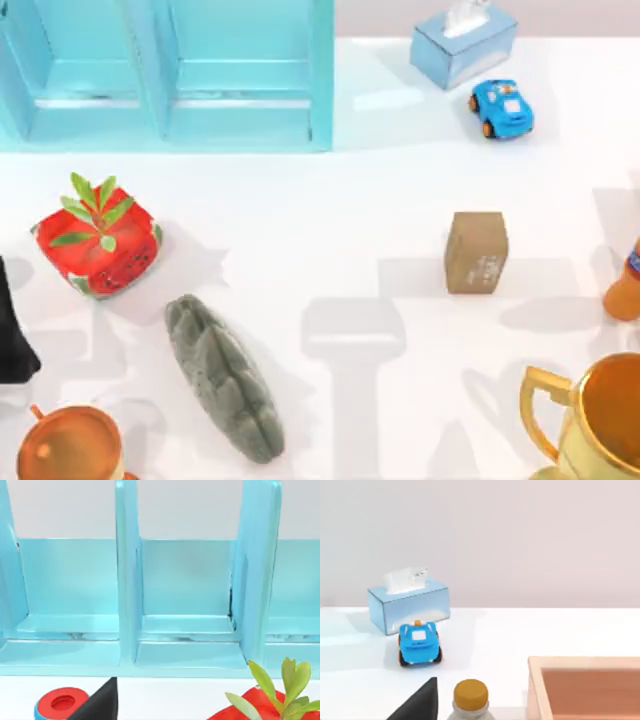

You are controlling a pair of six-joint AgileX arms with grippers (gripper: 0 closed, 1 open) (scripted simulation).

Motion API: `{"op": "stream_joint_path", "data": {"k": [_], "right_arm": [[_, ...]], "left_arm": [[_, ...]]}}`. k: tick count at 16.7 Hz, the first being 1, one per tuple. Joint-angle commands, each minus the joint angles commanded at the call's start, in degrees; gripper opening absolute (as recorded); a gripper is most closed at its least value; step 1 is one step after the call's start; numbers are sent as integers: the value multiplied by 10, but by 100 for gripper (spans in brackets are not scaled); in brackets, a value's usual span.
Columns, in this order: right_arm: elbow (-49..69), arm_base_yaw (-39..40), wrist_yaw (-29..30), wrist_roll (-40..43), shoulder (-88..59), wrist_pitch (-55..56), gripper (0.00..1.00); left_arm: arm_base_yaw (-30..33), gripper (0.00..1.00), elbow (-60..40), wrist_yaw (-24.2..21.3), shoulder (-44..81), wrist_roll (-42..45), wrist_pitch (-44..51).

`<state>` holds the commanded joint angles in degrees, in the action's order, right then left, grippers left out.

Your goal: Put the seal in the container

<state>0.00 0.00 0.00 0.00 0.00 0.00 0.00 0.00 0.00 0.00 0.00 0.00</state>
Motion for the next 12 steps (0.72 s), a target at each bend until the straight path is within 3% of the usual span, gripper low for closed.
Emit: {"op": "stream_joint_path", "data": {"k": [6,12], "right_arm": [[58,13,3,-14,-59,-47,100],[316,71,8,-68,-323,-224,100]], "left_arm": [[0,100,0,0,0,0,0],[0,100,0,0,0,0,0]]}}
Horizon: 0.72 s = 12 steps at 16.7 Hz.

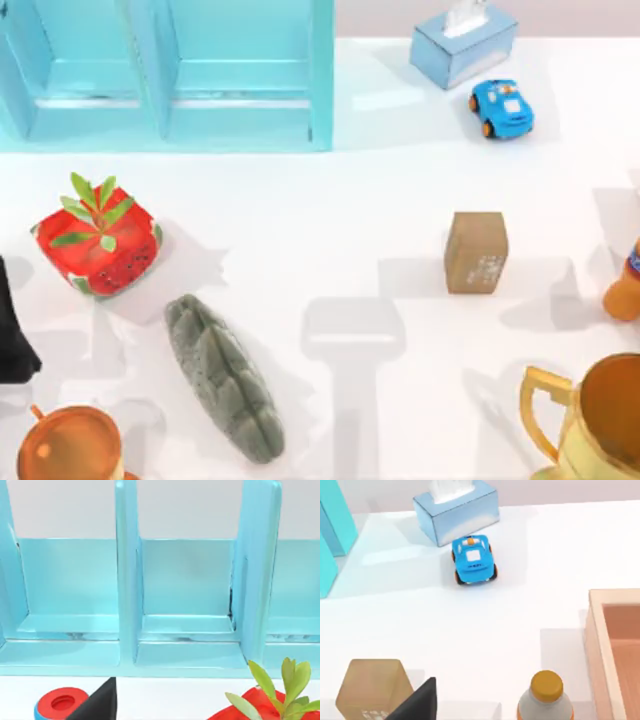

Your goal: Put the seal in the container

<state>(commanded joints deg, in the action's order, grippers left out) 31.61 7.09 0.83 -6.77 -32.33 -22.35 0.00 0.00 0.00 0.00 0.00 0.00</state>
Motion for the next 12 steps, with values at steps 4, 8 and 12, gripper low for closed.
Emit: {"op": "stream_joint_path", "data": {"k": [4,8,12], "right_arm": [[231,53,-1,-49,-254,-154,100],[458,102,-3,-99,-515,-309,100],[649,142,-6,-145,-732,-442,100]], "left_arm": [[0,100,0,0,0,0,0],[0,100,0,0,0,0,0],[0,100,0,0,0,0,0]]}}
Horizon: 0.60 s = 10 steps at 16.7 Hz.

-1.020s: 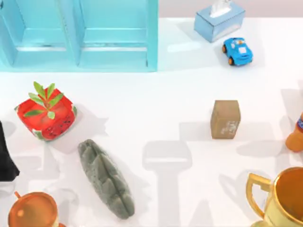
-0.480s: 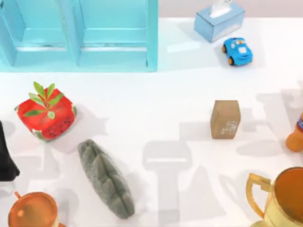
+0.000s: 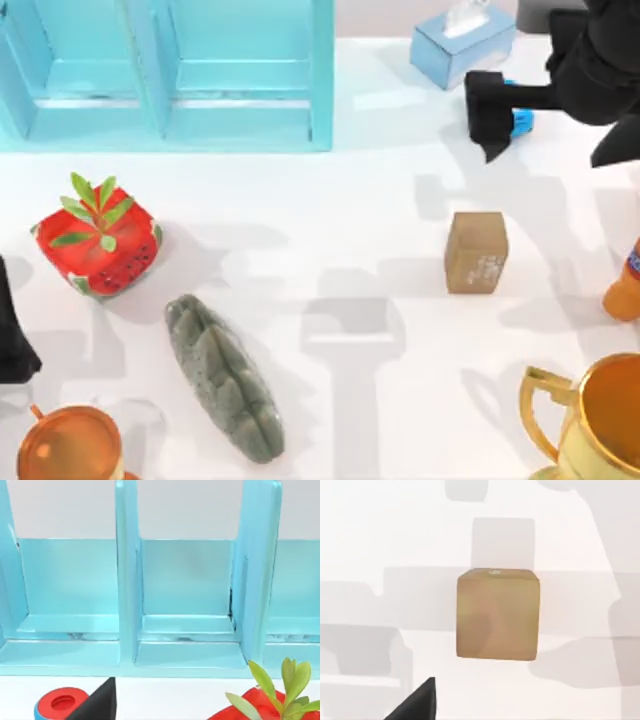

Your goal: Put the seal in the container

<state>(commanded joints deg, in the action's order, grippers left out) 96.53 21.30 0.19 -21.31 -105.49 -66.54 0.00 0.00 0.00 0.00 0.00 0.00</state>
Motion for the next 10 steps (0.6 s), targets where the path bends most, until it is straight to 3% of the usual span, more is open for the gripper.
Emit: {"op": "stream_joint_path", "data": {"k": [5,10], "right_arm": [[136,30,-3,-38,-157,-104,100],[154,33,-3,-44,-179,-120,100]], "left_arm": [[0,100,0,0,0,0,0],[0,100,0,0,0,0,0]]}}
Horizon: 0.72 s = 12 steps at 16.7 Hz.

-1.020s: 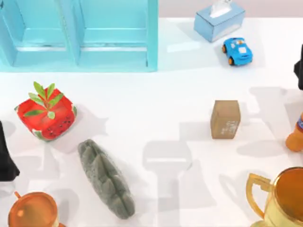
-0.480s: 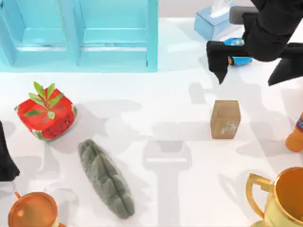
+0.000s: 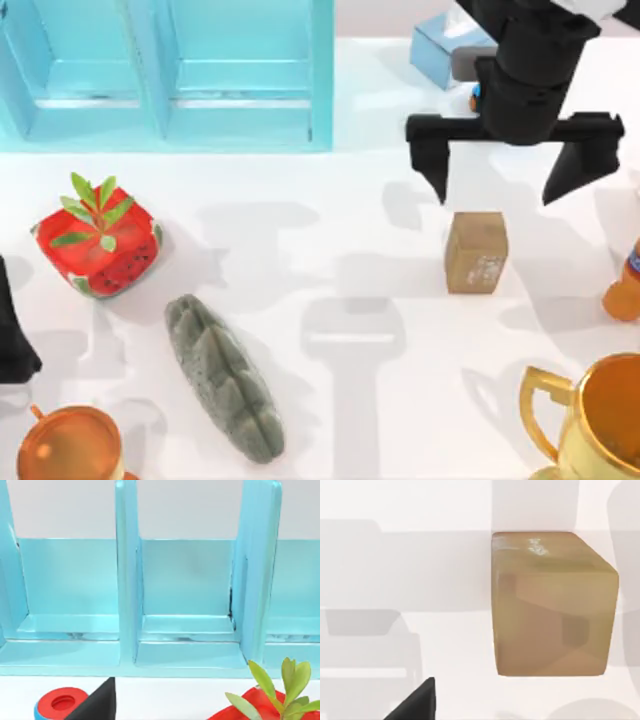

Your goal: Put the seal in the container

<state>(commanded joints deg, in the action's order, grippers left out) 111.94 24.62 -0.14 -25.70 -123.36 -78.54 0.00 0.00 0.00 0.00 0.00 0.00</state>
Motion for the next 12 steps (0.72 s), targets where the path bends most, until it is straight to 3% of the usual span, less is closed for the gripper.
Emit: {"op": "stream_joint_path", "data": {"k": [5,12], "right_arm": [[-24,-2,0,1,-3,24,100],[-160,2,0,-2,-31,194,100]], "left_arm": [[0,100,0,0,0,0,0],[0,100,0,0,0,0,0]]}}
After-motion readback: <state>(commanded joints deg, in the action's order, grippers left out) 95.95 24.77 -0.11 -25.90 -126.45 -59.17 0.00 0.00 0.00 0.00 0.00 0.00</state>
